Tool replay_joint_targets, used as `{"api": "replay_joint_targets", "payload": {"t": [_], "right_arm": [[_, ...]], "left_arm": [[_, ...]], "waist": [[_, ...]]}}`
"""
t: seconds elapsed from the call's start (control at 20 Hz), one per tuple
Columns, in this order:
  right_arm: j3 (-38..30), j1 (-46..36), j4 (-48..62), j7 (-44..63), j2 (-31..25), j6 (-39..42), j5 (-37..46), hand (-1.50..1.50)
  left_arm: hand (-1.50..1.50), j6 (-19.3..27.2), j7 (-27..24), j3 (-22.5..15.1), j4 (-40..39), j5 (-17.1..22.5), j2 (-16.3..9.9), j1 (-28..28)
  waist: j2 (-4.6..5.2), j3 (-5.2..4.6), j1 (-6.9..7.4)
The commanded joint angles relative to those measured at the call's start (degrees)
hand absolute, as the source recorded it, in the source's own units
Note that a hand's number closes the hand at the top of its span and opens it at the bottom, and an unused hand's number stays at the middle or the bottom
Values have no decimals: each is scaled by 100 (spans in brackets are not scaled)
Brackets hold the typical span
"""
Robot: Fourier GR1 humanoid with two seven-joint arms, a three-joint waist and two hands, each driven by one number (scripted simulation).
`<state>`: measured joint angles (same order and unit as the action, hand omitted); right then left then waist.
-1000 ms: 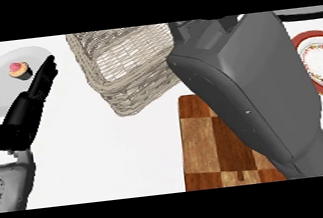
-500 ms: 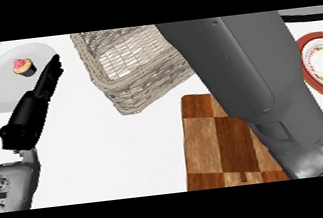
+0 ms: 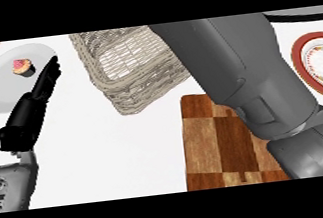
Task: Pick the lemon from the cutting board and place it in the basket
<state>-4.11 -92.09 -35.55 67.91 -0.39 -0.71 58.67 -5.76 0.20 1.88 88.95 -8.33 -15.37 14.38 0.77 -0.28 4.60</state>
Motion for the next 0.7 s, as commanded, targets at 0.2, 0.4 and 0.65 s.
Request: {"api": "replay_joint_targets", "payload": {"t": [0.2,0.4,0.65], "right_arm": [[-89,-675,1326,766,37,549,-304,150],[-315,-743,1599,539,37,-90,-754,-150],[-462,-968,1555,323,36,-441,-901,-150]], "left_arm": [[0,-25,-107,63,-160,2,-10,5],[0,152,-185,-72,-236,-159,188,37],[0,-39,115,156,30,28,-55,37]], "waist": [[1,6,-104],[26,6,-51],[-33,16,-165]]}}
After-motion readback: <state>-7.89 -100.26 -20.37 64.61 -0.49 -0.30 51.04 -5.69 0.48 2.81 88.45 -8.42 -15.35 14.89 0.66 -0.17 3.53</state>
